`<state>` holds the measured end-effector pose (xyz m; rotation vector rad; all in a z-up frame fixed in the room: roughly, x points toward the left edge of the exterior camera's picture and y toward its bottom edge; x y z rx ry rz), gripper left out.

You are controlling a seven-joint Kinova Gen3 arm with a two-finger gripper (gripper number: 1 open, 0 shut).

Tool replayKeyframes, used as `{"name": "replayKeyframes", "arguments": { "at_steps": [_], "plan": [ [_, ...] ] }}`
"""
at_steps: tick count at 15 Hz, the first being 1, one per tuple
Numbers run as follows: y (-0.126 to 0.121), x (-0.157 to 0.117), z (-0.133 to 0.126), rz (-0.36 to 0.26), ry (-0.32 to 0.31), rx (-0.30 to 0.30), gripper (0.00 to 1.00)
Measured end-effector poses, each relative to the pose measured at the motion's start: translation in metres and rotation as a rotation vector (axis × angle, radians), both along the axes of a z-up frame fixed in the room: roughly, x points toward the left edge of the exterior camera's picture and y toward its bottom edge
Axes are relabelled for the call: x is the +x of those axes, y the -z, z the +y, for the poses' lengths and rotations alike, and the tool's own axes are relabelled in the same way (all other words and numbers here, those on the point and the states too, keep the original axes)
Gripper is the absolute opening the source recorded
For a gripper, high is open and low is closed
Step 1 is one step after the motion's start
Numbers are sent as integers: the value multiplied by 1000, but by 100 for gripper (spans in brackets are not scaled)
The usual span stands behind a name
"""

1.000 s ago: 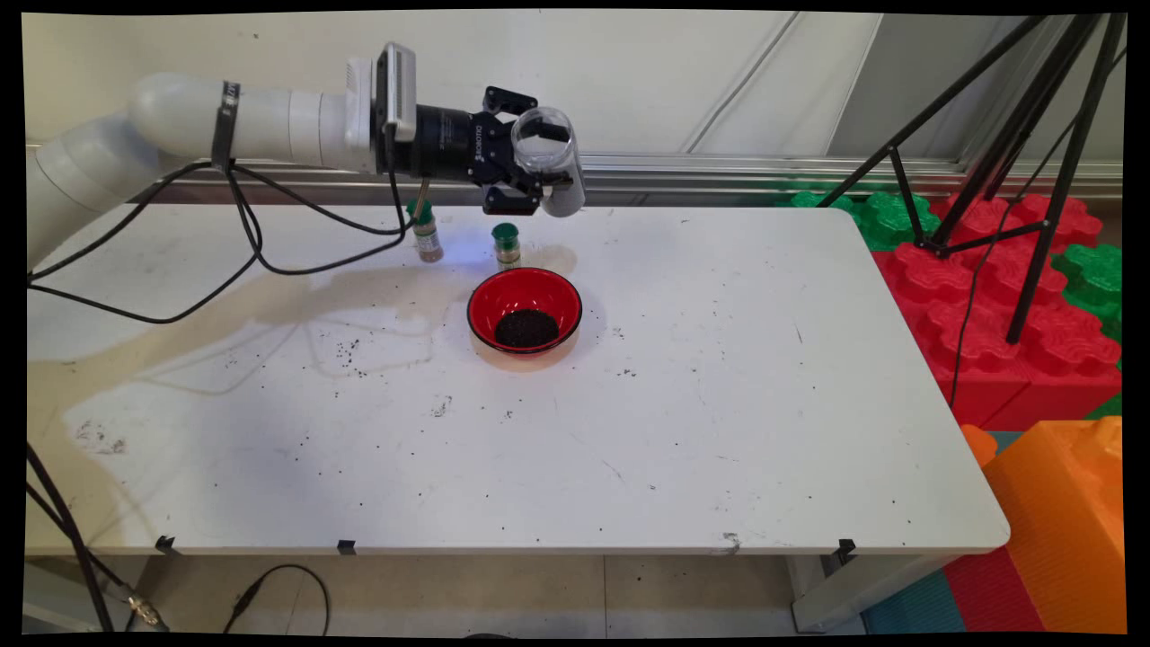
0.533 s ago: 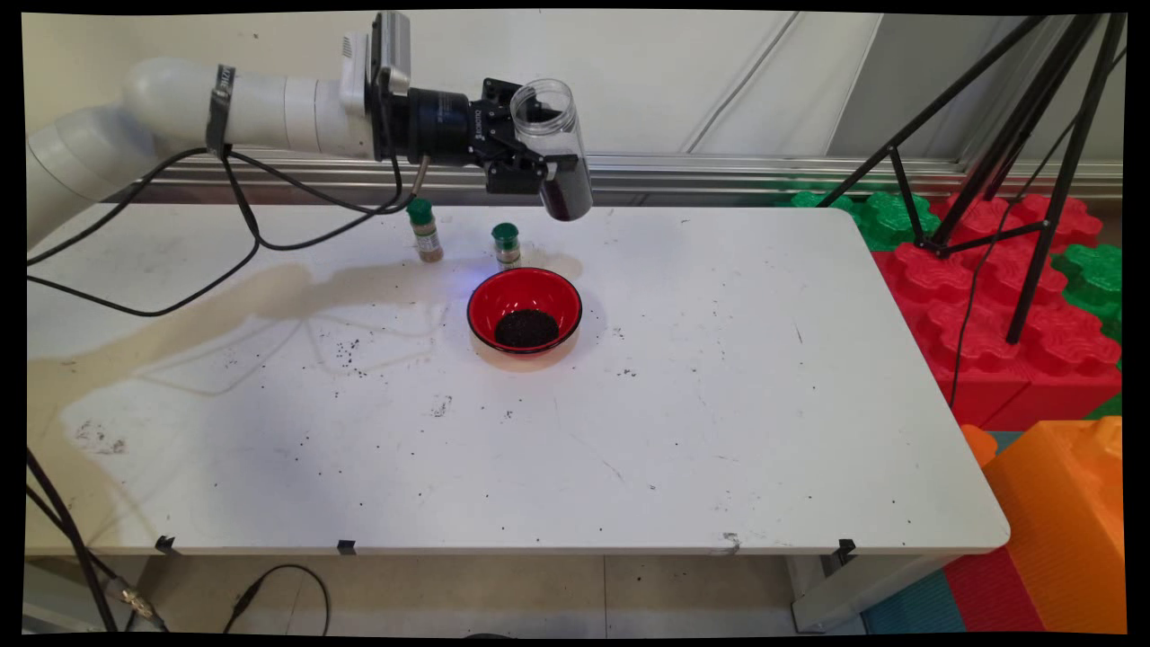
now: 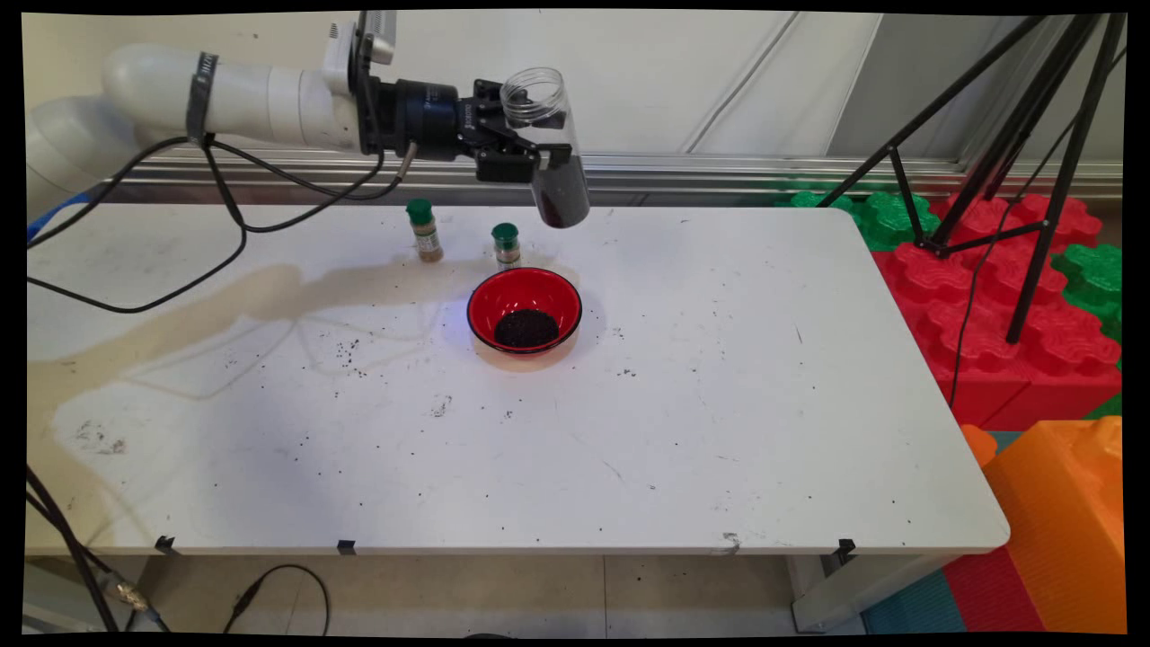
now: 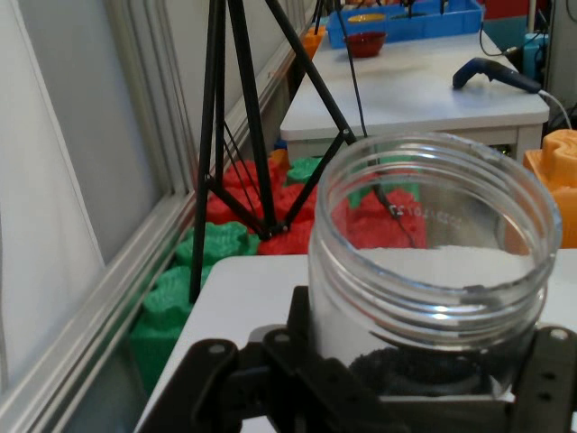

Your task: Pour the black seasoning powder in the red bowl, then place the picked object on the table

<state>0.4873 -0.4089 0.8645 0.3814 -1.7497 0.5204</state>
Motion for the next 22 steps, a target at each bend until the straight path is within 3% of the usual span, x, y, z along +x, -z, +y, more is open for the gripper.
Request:
{"name": "replayKeyframes", "arguments": {
  "at_steps": [12, 22],
  "plan": [
    [-3, 32, 32, 17, -52, 143, 0],
    [10, 65, 65, -26, -76, 197, 0]
  ]
}}
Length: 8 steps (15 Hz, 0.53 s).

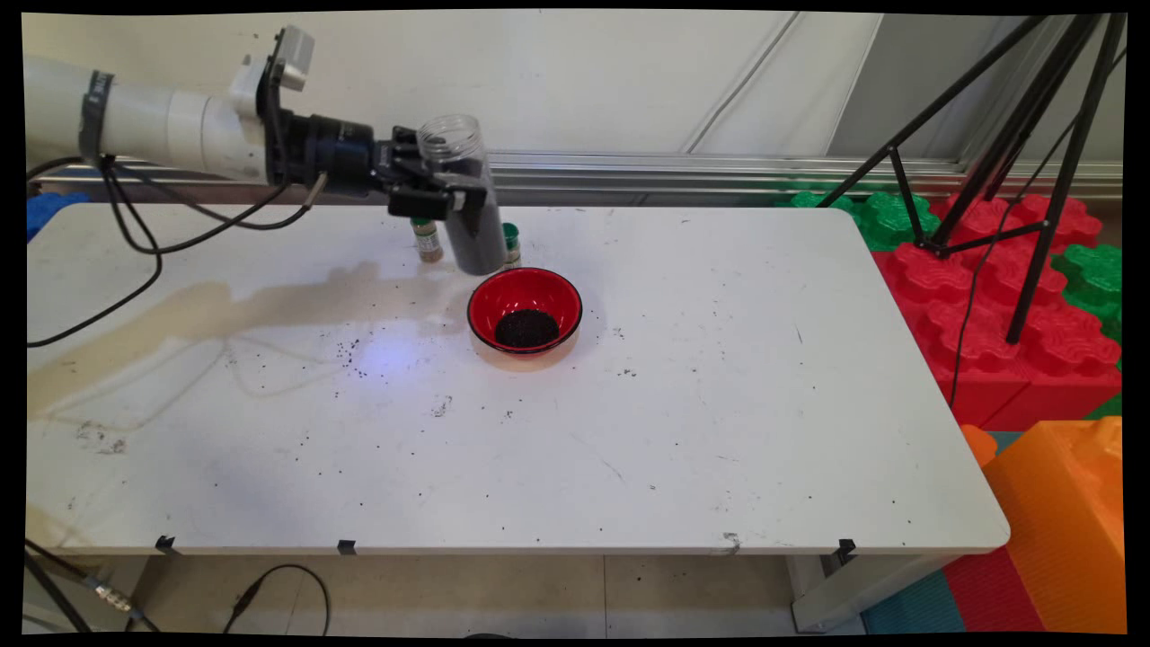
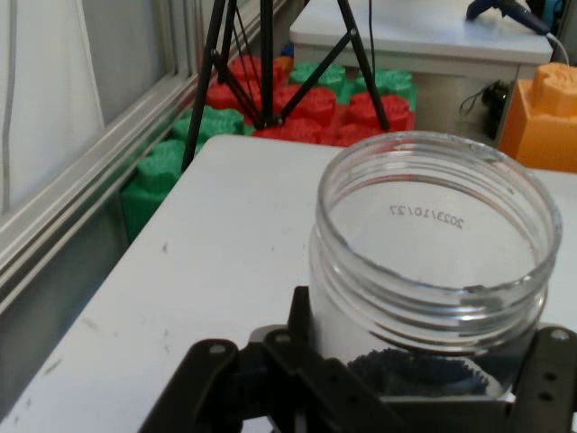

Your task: Place the picked object on the table

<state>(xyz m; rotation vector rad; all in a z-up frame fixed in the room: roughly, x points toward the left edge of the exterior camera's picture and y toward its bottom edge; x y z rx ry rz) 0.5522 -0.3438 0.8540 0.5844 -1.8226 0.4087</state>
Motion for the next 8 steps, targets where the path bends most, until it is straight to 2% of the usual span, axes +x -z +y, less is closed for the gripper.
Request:
{"name": "replayKeyframes", "arguments": {
  "at_steps": [8],
  "plan": [
    [31, 28, 19, -55, -31, 26, 0]
  ]
}}
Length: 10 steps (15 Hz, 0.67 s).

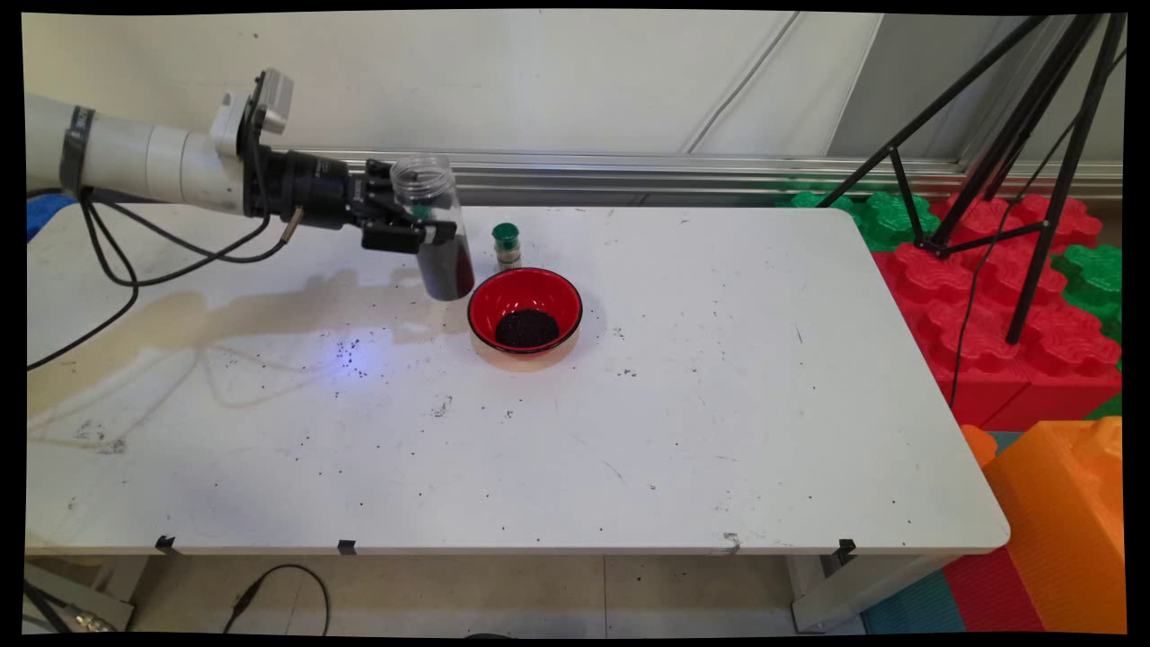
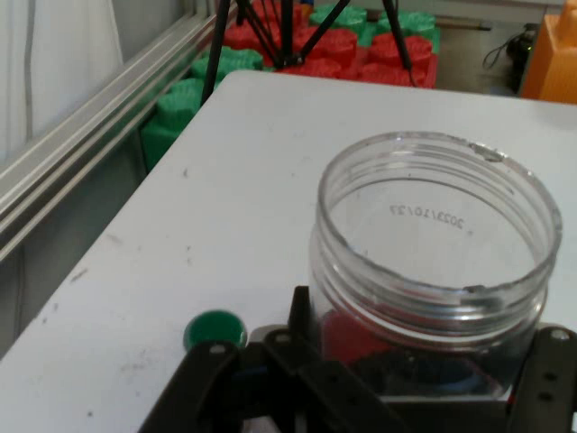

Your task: Place the picked object on the table

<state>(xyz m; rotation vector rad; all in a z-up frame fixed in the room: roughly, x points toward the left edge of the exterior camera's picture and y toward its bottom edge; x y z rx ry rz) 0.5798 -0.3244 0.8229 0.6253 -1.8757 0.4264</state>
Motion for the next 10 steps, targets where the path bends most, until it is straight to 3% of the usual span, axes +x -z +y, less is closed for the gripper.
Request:
{"name": "replayKeyframes", "arguments": {
  "at_steps": [10],
  "plan": [
    [30, 23, 14, -31, -49, 20, 0]
  ]
}}
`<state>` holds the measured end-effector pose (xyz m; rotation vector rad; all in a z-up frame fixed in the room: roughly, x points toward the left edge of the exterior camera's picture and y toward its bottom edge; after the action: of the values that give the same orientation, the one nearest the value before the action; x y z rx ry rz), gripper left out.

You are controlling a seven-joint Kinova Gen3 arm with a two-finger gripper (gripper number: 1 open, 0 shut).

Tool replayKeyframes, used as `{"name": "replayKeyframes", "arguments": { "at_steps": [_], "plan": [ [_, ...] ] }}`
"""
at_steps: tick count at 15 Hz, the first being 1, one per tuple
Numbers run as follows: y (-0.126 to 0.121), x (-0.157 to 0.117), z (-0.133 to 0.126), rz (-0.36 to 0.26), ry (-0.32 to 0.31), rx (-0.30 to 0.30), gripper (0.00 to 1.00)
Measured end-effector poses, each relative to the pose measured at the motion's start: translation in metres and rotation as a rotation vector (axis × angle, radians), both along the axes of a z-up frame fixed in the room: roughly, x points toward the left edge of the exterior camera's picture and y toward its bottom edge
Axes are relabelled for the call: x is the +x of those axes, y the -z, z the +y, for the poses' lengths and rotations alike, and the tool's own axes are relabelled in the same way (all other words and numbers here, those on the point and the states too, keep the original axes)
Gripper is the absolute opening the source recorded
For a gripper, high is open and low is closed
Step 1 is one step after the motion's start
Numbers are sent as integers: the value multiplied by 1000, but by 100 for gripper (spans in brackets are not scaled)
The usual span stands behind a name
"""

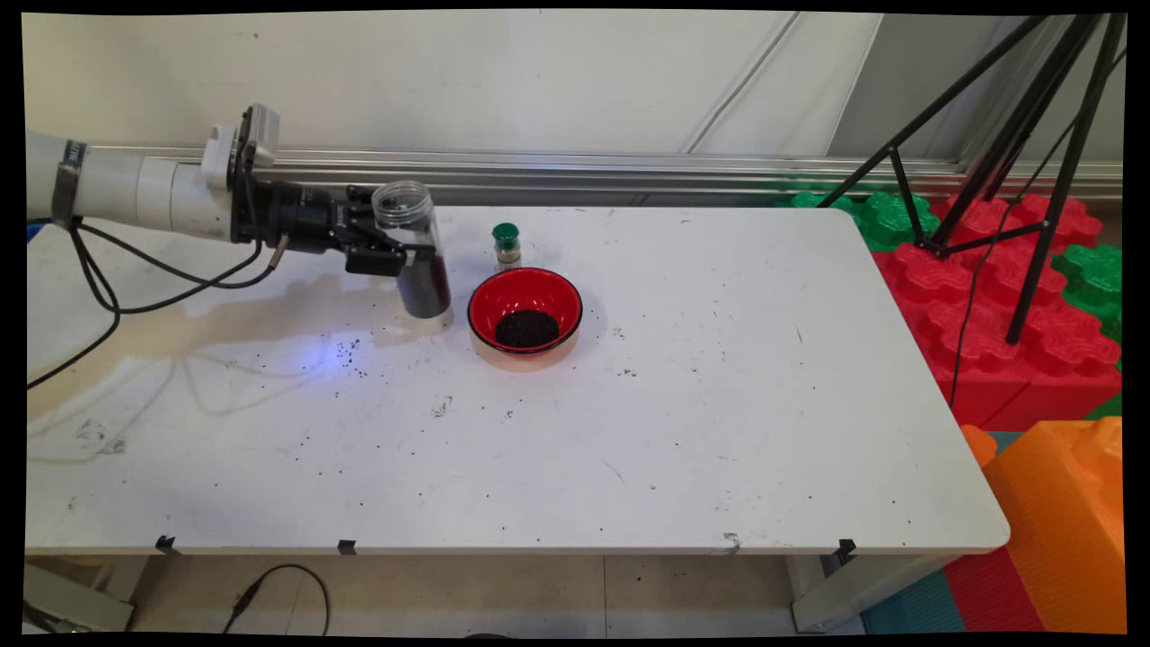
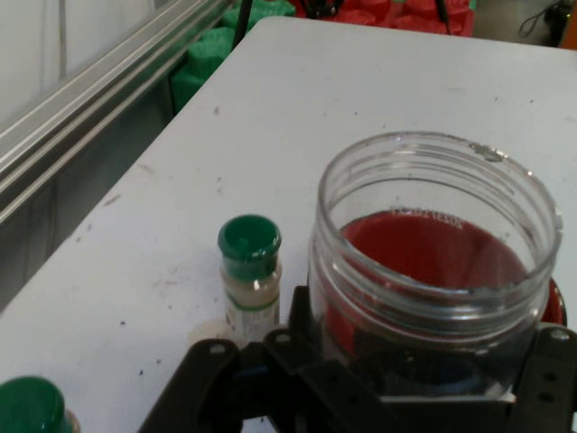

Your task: Place the picked object on the table

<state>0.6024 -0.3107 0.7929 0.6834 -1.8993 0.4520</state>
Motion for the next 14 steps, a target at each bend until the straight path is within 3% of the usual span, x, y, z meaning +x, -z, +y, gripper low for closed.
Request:
{"name": "replayKeyframes", "arguments": {
  "at_steps": [14],
  "plan": [
    [37, 15, 13, -29, -46, 31, 0]
  ]
}}
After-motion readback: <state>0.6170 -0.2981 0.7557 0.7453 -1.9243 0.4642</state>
